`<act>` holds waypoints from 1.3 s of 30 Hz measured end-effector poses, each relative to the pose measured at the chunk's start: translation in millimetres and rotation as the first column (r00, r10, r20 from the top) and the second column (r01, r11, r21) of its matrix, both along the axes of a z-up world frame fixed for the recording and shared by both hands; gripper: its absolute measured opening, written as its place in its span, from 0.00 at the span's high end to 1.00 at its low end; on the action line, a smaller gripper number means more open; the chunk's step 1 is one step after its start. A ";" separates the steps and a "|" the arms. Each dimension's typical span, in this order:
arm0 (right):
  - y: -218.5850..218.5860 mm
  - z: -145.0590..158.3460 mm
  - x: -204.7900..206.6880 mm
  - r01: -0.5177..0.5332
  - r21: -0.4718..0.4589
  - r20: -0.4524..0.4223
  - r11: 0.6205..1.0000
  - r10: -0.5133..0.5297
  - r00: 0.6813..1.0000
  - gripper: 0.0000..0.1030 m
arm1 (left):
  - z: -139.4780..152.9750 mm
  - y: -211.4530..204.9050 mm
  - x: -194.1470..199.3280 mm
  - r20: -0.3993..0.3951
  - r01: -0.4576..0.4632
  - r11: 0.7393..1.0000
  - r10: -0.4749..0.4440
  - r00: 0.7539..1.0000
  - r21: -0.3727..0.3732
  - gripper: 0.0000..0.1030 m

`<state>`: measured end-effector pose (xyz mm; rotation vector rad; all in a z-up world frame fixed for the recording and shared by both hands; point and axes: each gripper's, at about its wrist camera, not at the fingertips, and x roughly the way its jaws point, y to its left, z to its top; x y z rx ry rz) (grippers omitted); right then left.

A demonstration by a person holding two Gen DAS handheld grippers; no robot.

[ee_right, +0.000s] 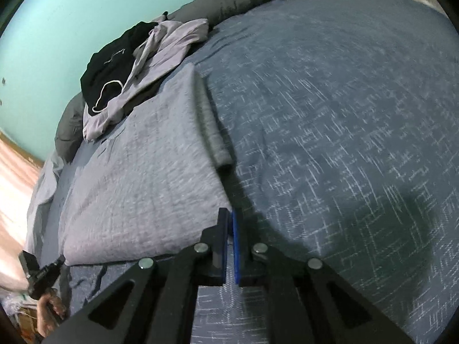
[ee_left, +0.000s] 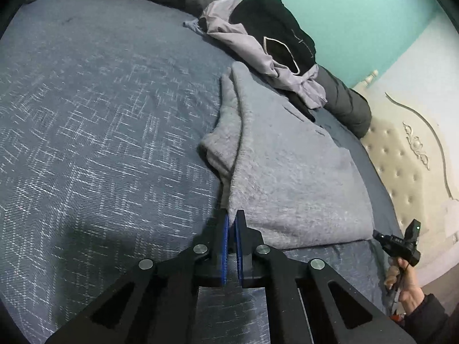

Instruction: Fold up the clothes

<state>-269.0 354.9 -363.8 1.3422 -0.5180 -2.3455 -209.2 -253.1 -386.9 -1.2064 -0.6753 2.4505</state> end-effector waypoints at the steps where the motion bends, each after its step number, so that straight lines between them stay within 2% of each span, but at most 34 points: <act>1: 0.1 -0.2 0.5 0.000 -0.006 0.003 1.000 0.000 1.000 0.98 | -0.9 0.1 -0.6 0.002 -0.002 1.000 0.002 1.000 -0.003 0.96; 5: 2.8 0.4 3.2 0.013 -0.063 0.014 0.998 -0.012 1.000 0.97 | 1.0 3.2 -0.8 -0.002 0.001 1.000 -0.001 1.000 -0.014 0.95; 9: 8.3 11.3 15.3 0.085 -0.047 -0.002 0.995 -0.086 0.996 0.94 | 5.6 5.5 0.1 -0.004 -0.002 1.000 0.001 1.000 -0.014 0.92; 11: 8.0 21.2 22.8 0.106 -0.032 -0.036 0.994 -0.107 0.994 0.94 | 10.1 5.5 0.6 -0.008 -0.024 0.999 0.024 1.000 -0.035 0.74; 14: -13.8 38.7 28.8 0.055 -0.031 -0.082 0.998 -0.057 0.995 0.93 | 19.2 1.4 3.8 -0.031 -0.069 0.997 0.068 0.997 -0.030 0.71; 17: -70.7 57.4 26.8 -0.117 -0.016 -0.099 0.993 0.114 0.989 0.93 | 27.5 0.7 6.6 -0.062 -0.110 0.993 0.107 0.992 -0.047 0.69; 20: -141.3 67.6 18.2 -0.284 0.000 -0.086 0.959 0.283 0.955 0.93 | 30.2 3.3 6.3 -0.081 -0.132 0.988 0.126 0.989 -0.075 0.68; 23: -202.9 69.3 0.8 -0.353 0.042 -0.071 0.935 0.355 0.932 0.93 | 31.4 6.3 5.3 -0.087 -0.129 0.989 0.122 0.989 -0.076 0.68; 26: -253.6 62.5 -24.6 -0.375 0.078 -0.023 0.924 0.378 0.925 0.93 | 32.2 12.0 3.3 -0.096 -0.118 0.989 0.109 0.989 -0.094 0.68; 29: -277.2 49.3 -40.5 -0.393 0.171 0.020 0.904 0.395 0.918 0.93 | 31.6 15.9 2.1 -0.100 -0.100 0.989 0.090 0.991 -0.106 0.68; 31: -279.6 34.2 -39.5 -0.387 0.204 0.070 0.899 0.381 0.922 0.93 | 31.2 16.9 1.2 -0.100 -0.094 0.989 0.083 0.991 -0.114 0.68; 34: -268.6 24.4 -23.5 -0.376 0.206 0.088 0.904 0.365 0.927 0.93 | 31.7 14.1 3.0 -0.103 -0.090 0.991 0.080 0.991 -0.098 0.68; 39: -245.6 24.1 4.1 -0.397 0.193 0.091 0.897 0.387 0.918 0.93 | 34.1 13.3 4.9 -0.107 -0.086 0.993 0.077 0.991 -0.076 0.68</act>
